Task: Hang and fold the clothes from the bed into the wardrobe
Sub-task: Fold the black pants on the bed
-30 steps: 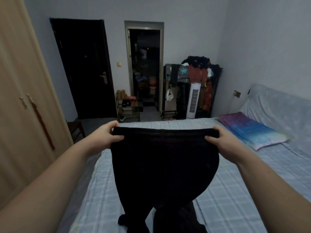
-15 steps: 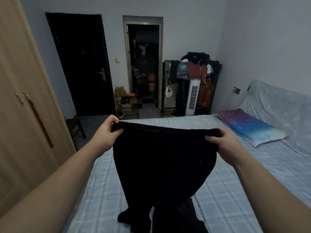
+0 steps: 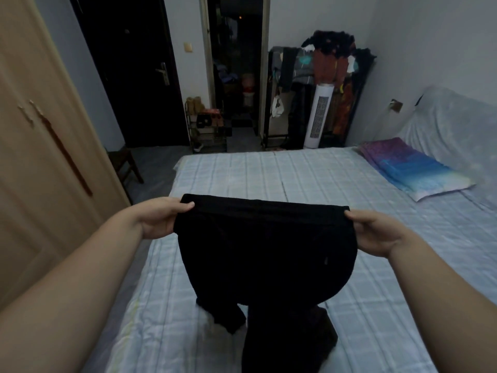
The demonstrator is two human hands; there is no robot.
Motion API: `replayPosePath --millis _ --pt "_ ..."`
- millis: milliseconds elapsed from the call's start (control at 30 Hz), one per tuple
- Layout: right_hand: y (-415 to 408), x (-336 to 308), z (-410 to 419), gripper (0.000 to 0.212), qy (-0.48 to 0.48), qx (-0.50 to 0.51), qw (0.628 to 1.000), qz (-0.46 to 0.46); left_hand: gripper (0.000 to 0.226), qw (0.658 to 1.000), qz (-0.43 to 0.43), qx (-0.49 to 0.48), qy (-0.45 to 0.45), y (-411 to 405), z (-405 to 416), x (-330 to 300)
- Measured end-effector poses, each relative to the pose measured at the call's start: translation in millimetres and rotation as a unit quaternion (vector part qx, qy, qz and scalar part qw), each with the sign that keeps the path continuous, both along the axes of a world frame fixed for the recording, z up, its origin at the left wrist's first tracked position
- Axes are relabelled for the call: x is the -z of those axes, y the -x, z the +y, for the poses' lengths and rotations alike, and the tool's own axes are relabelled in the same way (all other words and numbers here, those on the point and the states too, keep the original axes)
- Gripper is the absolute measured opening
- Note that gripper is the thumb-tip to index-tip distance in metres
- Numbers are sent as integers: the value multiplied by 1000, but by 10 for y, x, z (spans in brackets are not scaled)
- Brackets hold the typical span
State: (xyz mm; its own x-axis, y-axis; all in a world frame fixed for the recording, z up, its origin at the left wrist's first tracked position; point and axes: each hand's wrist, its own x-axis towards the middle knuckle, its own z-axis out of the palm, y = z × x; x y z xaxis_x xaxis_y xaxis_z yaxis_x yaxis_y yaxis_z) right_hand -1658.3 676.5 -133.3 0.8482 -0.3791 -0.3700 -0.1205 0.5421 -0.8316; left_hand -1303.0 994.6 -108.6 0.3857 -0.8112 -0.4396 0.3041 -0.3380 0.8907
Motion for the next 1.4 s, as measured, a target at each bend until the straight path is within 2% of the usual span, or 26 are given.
replayPosePath --millis 100,133,233,333,433,600,667,733,800,867,1000,1100,1167,1200,1267,1333,1400 --pt "-50 28 28 43 17 23 999 29 68 999 41 25 9 -64 63 53" --pt "-98 32 46 38 22 37 998 53 69 998 59 23 8 -79 50 65" --pt "-279 142 25 25 49 109 983 142 41 993 109 -50 -1 -19 -105 98" --pt "-474 321 42 24 76 191 960 191 33 994 63 -91 -28 224 -313 120" --pt "-642 337 281 22 119 236 951 159 28 994 23 -107 12 591 -498 134" --pt "-816 349 973 18 183 268 944 54 22 987 -33 -132 83 1305 -700 303" --pt "-840 384 1200 18 205 259 943 43 21 985 -53 -135 90 1520 -730 419" --pt "-820 391 1353 13 215 272 937 40 22 980 -37 -164 103 1664 -715 501" --pt "-777 378 1473 13 197 291 936 20 23 972 -1 -201 123 1761 -673 548" --pt "-723 375 1602 15 186 288 939 1 23 970 -6 -202 135 1859 -635 593" --pt "-679 454 1862 22 138 222 964 -56 23 973 -60 -165 147 2015 -599 673" --pt "-670 500 1894 33 54 195 972 -120 37 972 -93 -131 170 1985 -556 710" --pt "-655 524 1842 37 36 177 975 -131 43 969 -138 -127 162 1928 -534 723" --pt "-640 516 1806 40 55 158 978 -126 40 964 -165 -138 159 1883 -525 723" --pt "-605 458 1705 38 152 142 973 -103 37 951 -208 -156 165 1759 -492 703" --pt "-542 375 1527 26 269 182 943 -77 37 949 -216 -139 182 1608 -417 667" --pt "-478 248 1333 31 369 214 903 -49 36 952 -206 -105 199 1471 -316 602"
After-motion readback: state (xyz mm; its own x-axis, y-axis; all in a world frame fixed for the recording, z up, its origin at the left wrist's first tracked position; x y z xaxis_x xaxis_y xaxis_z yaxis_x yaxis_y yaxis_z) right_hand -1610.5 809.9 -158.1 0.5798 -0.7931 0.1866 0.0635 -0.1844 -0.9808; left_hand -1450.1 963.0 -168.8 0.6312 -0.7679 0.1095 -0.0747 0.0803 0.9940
